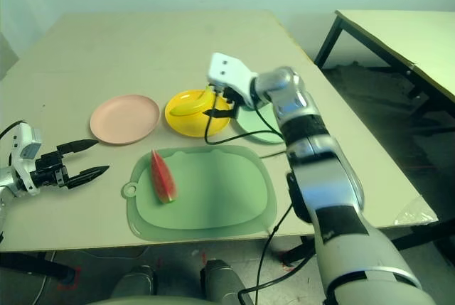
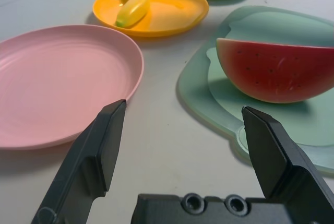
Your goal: Place the fruits into color-matched plates.
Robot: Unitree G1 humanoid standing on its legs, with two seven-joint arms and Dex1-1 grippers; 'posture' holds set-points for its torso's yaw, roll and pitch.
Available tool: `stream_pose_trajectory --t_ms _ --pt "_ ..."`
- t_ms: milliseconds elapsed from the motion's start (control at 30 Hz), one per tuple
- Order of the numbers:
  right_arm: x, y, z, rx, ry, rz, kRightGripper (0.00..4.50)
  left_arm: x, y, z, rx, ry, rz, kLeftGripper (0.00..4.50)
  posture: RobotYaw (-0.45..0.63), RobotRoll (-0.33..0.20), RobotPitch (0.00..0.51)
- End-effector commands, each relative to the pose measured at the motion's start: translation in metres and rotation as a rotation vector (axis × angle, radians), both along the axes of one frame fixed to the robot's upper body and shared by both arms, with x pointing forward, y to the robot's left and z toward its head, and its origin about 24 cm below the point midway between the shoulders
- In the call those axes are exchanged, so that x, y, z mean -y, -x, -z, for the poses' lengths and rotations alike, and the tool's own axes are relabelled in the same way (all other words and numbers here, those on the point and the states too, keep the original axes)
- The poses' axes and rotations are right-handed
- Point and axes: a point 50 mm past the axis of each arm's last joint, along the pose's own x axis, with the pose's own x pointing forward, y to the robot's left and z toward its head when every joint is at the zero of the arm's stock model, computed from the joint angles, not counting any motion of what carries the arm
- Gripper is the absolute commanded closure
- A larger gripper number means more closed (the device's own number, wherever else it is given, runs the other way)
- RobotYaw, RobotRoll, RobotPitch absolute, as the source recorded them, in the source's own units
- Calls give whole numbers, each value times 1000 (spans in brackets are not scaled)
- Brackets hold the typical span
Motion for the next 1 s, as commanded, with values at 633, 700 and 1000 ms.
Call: stream_pose_trajectory --t_ms 633,700,1000 --pt "76 92 95 -237 -306 -72 46 45 -43 -69 165 -326 560 0 -136 0 8" --pt "79 90 97 -214 -309 -79 46 56 -48 -76 195 -377 628 0 -149 0 5" --pt "77 79 86 -34 -392 -73 46 92 -59 -70 287 -632 930 0 -229 0 0"
